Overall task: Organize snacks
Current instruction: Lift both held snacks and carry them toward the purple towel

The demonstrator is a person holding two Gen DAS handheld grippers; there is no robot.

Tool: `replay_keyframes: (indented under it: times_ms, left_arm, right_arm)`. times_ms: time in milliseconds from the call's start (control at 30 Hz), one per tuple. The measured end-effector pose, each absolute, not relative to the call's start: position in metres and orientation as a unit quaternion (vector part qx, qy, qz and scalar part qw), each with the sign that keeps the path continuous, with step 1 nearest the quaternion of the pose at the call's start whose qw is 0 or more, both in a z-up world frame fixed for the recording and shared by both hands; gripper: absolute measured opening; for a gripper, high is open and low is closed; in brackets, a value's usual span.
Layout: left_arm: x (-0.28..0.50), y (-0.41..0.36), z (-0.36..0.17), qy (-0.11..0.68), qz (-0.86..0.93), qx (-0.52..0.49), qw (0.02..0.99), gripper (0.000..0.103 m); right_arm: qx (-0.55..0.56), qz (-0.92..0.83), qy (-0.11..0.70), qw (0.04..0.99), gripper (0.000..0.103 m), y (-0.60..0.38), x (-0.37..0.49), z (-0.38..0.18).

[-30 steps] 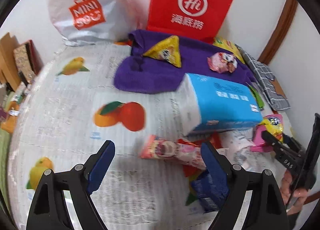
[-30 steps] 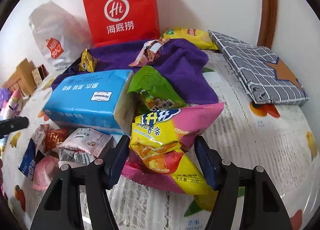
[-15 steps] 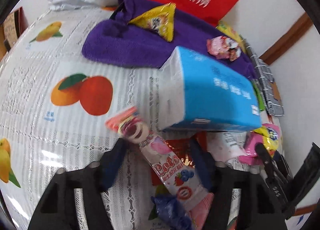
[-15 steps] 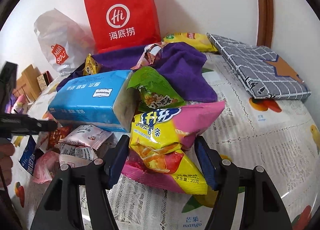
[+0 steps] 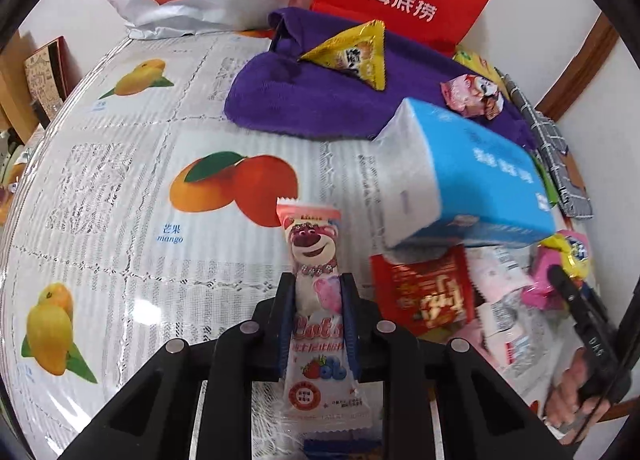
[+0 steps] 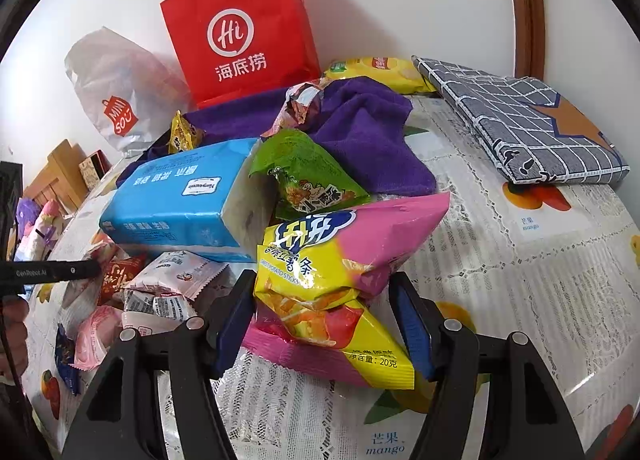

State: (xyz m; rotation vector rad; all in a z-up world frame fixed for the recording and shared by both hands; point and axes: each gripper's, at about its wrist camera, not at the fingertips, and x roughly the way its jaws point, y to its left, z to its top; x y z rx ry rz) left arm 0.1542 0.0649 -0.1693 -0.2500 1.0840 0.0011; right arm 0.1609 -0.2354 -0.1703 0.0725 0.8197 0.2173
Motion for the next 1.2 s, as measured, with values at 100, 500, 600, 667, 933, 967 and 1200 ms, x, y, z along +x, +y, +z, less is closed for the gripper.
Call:
replay_keyframes:
  times_ms: [100, 500, 600, 667, 933, 967, 1200]
  left_arm:
    - [0.154, 0.061, -0.169, 0.497, 0.001, -0.096, 0.862, 0.020]
    - [0.146, 0.060, -0.175, 0.428, 0.031, -0.011, 0.903, 0.021]
    - [0.147, 0.061, -0.175, 0.423, 0.032, -0.012, 0.906, 0.021]
    - [0.147, 0.063, -0.175, 0.422, 0.028, -0.022, 0.906, 0.021]
    - [0.146, 0.062, -0.176, 0.421, 0.027, -0.022, 0.906, 0.021]
    - [0.146, 0.062, -0.176, 0.421, 0.027, -0.023, 0.906, 0.021]
    - [0.146, 0.060, -0.176, 0.421, 0.028, -0.020, 0.906, 0.021]
  right_arm:
    - [0.031, 0.103, 0.402, 0.909, 0.067, -0.234, 0.162, -0.172]
    - [0.027, 0.083, 0.410, 0.908, 0.071, -0.231, 0.162, -0.174]
    - [0.034, 0.085, 0.411, 0.907, 0.071, -0.234, 0.163, -0.174]
    - [0.048, 0.093, 0.415, 0.904, 0.071, -0.239, 0.164, -0.176]
    - [0.024, 0.104, 0.417, 0.903, 0.071, -0.232, 0.168, -0.175]
    - [0.028, 0.106, 0.418, 0.902, 0.071, -0.233, 0.169, -0.175]
    - [0.040, 0.105, 0.429, 0.896, 0.073, -0.235, 0.174, -0.177]
